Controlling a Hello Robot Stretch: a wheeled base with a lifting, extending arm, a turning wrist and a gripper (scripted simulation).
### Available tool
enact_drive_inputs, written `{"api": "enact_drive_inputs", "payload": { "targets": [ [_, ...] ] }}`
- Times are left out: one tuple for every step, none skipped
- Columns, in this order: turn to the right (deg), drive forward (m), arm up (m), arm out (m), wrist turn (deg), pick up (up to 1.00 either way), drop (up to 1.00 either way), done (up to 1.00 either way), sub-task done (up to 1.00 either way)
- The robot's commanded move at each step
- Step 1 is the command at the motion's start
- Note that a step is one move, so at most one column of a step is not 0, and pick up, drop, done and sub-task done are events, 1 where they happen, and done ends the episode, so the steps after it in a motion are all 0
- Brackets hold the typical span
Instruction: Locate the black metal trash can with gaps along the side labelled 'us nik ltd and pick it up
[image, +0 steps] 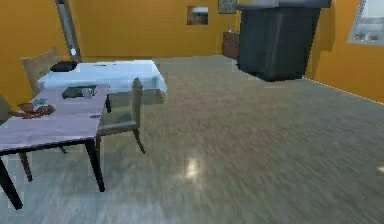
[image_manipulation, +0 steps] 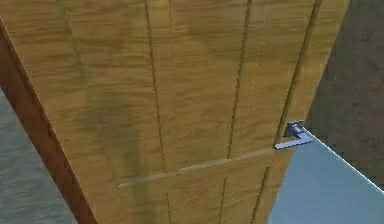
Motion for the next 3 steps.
{"api": "enact_drive_inputs", "payload": {
  "targets": [
    [0.0, 1.0, 0.0, 0.0, 0.0, 0.0, 0.0, 0.0, 0.0],
    [0.0, 1.0, 0.0, 0.0, 0.0, 0.0, 0.0, 0.0, 0.0],
    [-3.0, 0.0, 0.0, 0.0, 0.0, 0.0, 0.0, 0.0, 0.0]
  ]
}}
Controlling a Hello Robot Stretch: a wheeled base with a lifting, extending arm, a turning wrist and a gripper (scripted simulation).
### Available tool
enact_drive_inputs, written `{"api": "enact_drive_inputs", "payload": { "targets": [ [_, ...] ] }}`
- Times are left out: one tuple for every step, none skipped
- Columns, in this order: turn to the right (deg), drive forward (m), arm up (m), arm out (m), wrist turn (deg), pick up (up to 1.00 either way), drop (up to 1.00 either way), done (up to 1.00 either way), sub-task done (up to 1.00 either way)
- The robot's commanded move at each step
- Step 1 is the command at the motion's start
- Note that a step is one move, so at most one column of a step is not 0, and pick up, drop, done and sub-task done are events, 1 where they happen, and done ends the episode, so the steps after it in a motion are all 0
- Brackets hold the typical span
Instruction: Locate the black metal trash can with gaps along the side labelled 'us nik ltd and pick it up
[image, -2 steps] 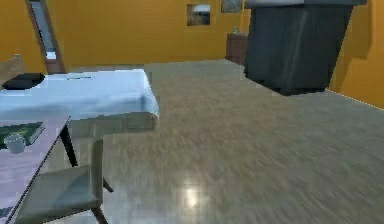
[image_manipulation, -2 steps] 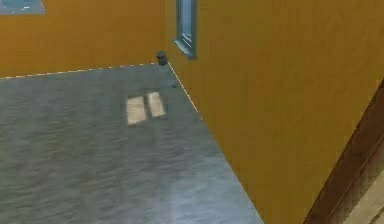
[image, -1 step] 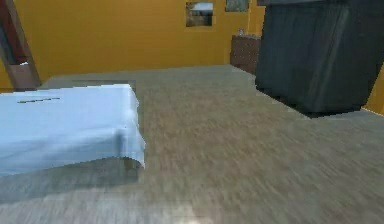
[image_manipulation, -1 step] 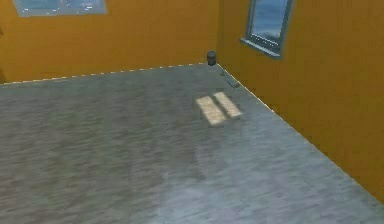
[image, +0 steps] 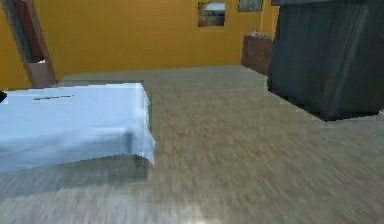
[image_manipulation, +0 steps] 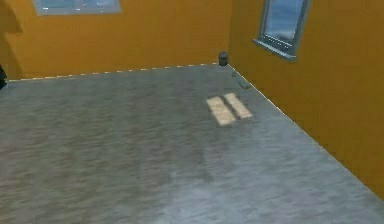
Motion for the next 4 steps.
{"api": "enact_drive_inputs", "payload": {
  "targets": [
    [0.0, 1.0, 0.0, 0.0, 0.0, 0.0, 0.0, 0.0, 0.0],
    [0.0, 0.55, 0.0, 0.0, 0.0, 0.0, 0.0, 0.0, 0.0],
    [-12.0, 0.0, 0.0, 0.0, 0.0, 0.0, 0.0, 0.0, 0.0],
    [0.0, 1.0, 0.0, 0.0, 0.0, 0.0, 0.0, 0.0, 0.0]
  ]
}}
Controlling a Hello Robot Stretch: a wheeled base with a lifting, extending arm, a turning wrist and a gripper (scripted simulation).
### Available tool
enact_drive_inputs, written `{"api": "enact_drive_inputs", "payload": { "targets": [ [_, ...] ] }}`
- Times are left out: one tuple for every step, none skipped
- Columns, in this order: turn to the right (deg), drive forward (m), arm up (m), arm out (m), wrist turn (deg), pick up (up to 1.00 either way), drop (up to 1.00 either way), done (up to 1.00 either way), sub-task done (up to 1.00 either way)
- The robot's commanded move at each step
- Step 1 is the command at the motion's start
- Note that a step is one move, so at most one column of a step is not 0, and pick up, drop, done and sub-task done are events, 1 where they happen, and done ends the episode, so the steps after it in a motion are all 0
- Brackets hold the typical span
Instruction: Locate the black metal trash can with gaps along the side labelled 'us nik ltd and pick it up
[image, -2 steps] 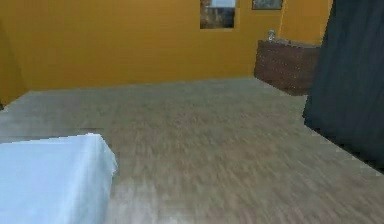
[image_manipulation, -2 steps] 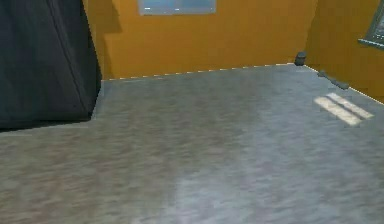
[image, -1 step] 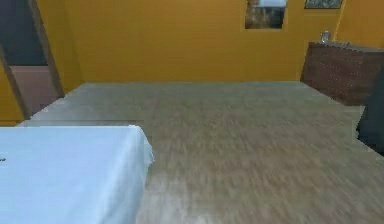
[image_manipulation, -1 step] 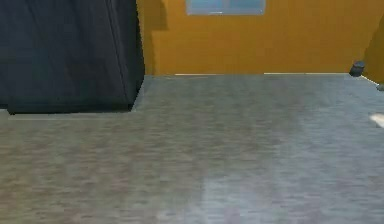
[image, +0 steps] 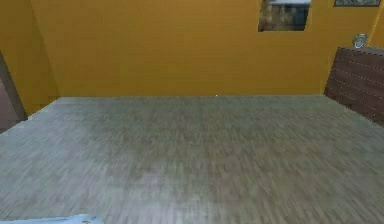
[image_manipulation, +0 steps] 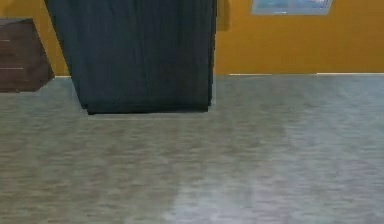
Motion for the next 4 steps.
{"api": "enact_drive_inputs", "payload": {
  "targets": [
    [-3.0, 0.0, 0.0, 0.0, 0.0, 0.0, 0.0, 0.0, 0.0],
    [0.0, 1.0, 0.0, 0.0, 0.0, 0.0, 0.0, 0.0, 0.0],
    [-42.0, 0.0, 0.0, 0.0, 0.0, 0.0, 0.0, 0.0, 0.0],
    [0.0, 0.4, 0.0, 0.0, 0.0, 0.0, 0.0, 0.0, 0.0]
  ]
}}
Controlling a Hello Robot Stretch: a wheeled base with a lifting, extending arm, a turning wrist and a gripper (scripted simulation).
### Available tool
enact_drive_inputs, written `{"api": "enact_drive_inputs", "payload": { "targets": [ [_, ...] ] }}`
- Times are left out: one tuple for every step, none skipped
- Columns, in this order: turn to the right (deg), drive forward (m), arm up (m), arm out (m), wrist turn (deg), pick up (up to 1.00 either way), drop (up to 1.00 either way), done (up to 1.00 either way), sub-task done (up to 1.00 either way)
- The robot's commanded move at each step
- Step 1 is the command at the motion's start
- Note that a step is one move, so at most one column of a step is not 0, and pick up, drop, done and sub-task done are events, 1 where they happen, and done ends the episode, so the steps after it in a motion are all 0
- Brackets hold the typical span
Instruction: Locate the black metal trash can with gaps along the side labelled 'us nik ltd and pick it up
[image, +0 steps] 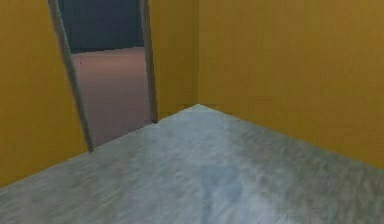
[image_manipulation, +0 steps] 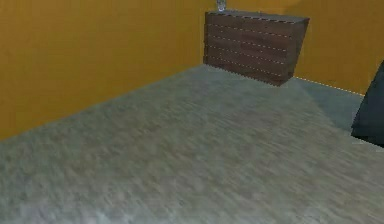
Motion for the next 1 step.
{"api": "enact_drive_inputs", "payload": {
  "targets": [
    [-18.0, 0.0, 0.0, 0.0, 0.0, 0.0, 0.0, 0.0, 0.0]
  ]
}}
